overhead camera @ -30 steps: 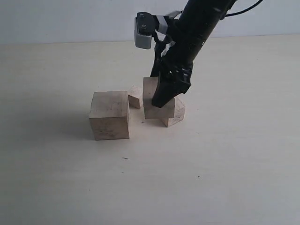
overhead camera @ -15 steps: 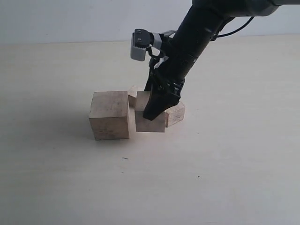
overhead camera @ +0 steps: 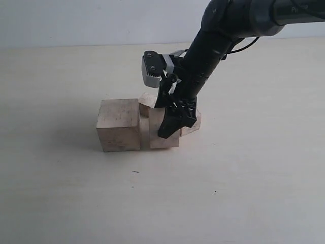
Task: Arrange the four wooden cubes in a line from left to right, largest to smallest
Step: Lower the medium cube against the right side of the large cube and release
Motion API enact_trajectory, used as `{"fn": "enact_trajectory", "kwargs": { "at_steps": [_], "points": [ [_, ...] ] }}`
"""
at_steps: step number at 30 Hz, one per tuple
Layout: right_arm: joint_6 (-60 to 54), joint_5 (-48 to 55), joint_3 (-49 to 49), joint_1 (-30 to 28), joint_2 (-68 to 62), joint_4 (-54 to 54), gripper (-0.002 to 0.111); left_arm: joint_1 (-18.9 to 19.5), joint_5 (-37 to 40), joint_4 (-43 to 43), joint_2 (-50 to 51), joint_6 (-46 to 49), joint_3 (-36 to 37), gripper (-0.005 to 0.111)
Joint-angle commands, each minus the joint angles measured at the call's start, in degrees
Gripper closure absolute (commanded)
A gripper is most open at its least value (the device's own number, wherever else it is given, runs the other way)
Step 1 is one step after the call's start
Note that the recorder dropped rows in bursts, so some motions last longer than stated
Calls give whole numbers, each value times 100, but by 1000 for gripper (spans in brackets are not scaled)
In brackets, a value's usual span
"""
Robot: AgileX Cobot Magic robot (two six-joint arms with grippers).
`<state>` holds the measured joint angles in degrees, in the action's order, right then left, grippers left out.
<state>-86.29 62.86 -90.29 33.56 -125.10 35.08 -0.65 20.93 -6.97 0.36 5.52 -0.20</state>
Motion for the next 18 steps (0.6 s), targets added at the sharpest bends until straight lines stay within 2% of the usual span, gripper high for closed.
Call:
{"fn": "enact_trajectory", "kwargs": {
  "at_steps": [1, 18],
  "points": [
    [-110, -356, 25, -24, 19, 98, 108, 18, -65, 6, -36, -5, 20, 107],
    [-262, -422, 25, 71, -241, 369, 108, 18, -65, 6, -36, -5, 20, 107]
  ]
}}
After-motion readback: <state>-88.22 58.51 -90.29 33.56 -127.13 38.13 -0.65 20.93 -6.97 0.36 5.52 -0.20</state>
